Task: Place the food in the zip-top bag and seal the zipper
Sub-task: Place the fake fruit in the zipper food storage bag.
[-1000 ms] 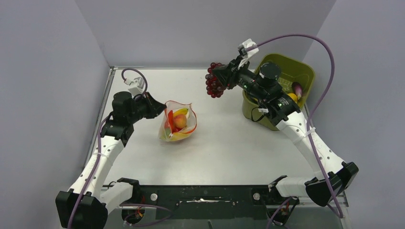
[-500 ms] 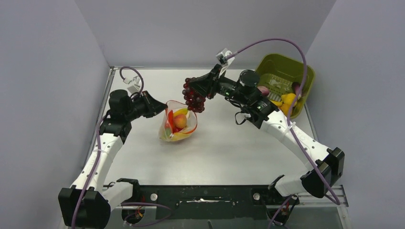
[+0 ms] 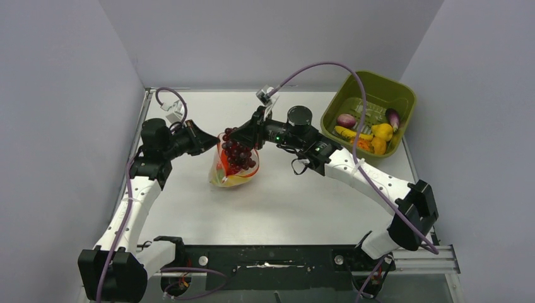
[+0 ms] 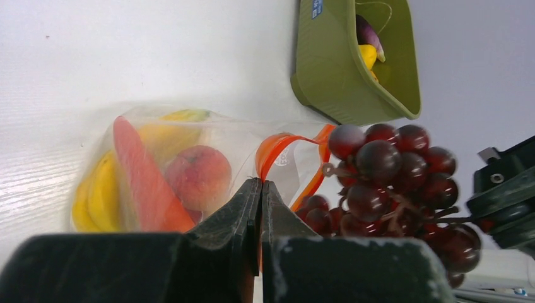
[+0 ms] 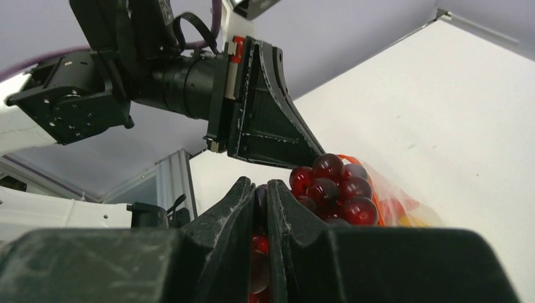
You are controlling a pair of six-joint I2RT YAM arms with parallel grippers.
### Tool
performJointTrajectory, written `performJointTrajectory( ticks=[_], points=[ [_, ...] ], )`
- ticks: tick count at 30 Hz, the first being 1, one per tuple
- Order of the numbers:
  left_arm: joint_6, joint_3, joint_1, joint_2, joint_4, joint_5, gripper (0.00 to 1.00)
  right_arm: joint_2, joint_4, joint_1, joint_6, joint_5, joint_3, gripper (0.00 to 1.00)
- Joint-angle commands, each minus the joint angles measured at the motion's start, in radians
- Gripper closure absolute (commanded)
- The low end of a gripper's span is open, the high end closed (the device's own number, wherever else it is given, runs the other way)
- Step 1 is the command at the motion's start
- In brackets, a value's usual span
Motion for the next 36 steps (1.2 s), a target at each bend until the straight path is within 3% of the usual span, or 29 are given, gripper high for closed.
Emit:
performJointTrajectory(
  ticks=[1,6,15,29,33,36],
  points=[
    [-0.012,0.021,0.01,-0.028,0.083,0.028,1.0,0.009,0.102,0.017,0.005,-0.002,-0.005,0.99],
    [-0.023,0.01,0.013,-0.03,0.092,0.038,1.0,0.05,0.121,0.021,-0.004,0.006,0.001,0.99],
    [-0.031,-0.005,0.023,-0.045,0.102,0.041,1.0,0.101,0.073,0.023,-0.17,0.015,-0.025,0.99],
    [-0.066,-0.027,0.029,-0.046,0.139,0.082,1.0,0.241,0.038,0.026,-0.214,-0.004,-0.021,0.98],
    [-0.067,-0.035,0.032,-0.052,0.14,0.084,1.0,0.261,0.007,0.03,-0.208,0.005,0.007,0.9],
    [-0.069,-0.043,0.035,-0.059,0.142,0.082,1.0,0.239,-0.044,0.031,-0.232,0.026,0.025,0.77]
  ],
)
